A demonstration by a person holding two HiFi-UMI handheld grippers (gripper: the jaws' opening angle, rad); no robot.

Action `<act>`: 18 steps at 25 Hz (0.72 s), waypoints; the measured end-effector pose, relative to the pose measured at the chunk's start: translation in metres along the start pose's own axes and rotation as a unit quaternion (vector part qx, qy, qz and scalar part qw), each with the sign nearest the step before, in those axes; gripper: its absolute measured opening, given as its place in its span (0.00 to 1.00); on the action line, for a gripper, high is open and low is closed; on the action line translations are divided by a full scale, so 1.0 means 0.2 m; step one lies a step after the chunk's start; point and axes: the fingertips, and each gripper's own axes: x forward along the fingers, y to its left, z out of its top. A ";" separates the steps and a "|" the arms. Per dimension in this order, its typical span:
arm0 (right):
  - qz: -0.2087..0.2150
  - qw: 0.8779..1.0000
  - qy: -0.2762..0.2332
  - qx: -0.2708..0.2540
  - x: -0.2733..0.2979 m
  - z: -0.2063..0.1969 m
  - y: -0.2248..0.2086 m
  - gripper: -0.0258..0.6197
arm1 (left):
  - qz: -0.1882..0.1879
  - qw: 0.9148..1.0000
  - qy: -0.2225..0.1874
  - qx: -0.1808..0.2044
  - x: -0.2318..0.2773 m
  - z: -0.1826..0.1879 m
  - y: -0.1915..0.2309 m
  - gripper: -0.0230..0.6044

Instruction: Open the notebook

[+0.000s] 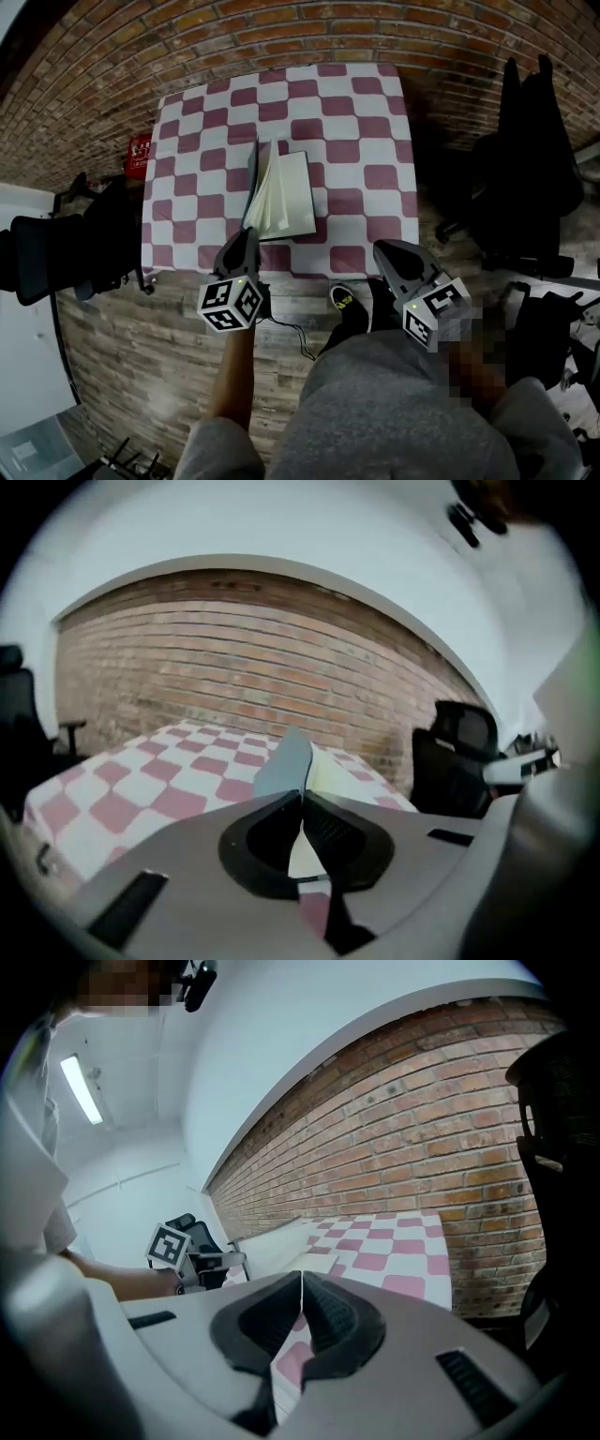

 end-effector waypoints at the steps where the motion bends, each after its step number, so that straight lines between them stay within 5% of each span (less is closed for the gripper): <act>1: 0.001 1.000 -0.001 0.000 0.00 0.00 0.01 0.08 | 0.013 0.998 -0.017 -0.061 -0.04 0.00 0.09 0.07; 3: 0.004 1.000 -0.001 -0.002 0.00 0.00 0.03 0.08 | 0.040 0.984 -0.038 -0.170 -0.09 -0.05 0.27 0.07; 5: 0.008 1.000 -0.001 -0.004 0.01 -0.01 0.05 0.08 | 0.069 0.967 -0.051 -0.239 -0.13 -0.11 0.43 0.07; 11: 0.012 1.000 0.003 -0.003 -0.01 -0.04 0.09 0.08 | 0.117 0.935 -0.015 -0.333 -0.09 -0.30 0.73 0.07; 15: 0.012 1.000 0.004 -0.005 -0.02 -0.04 0.11 0.08 | 0.178 0.934 0.056 -0.305 -0.10 -0.43 0.82 0.17; 16: 0.011 1.000 0.003 -0.005 -0.02 -0.04 0.11 0.08 | 0.192 0.937 0.075 -0.281 -0.11 -0.45 0.84 0.28; 18: 0.010 1.000 0.003 -0.005 -0.02 -0.04 0.12 0.08 | 0.194 0.949 0.100 -0.227 -0.11 -0.48 0.83 0.29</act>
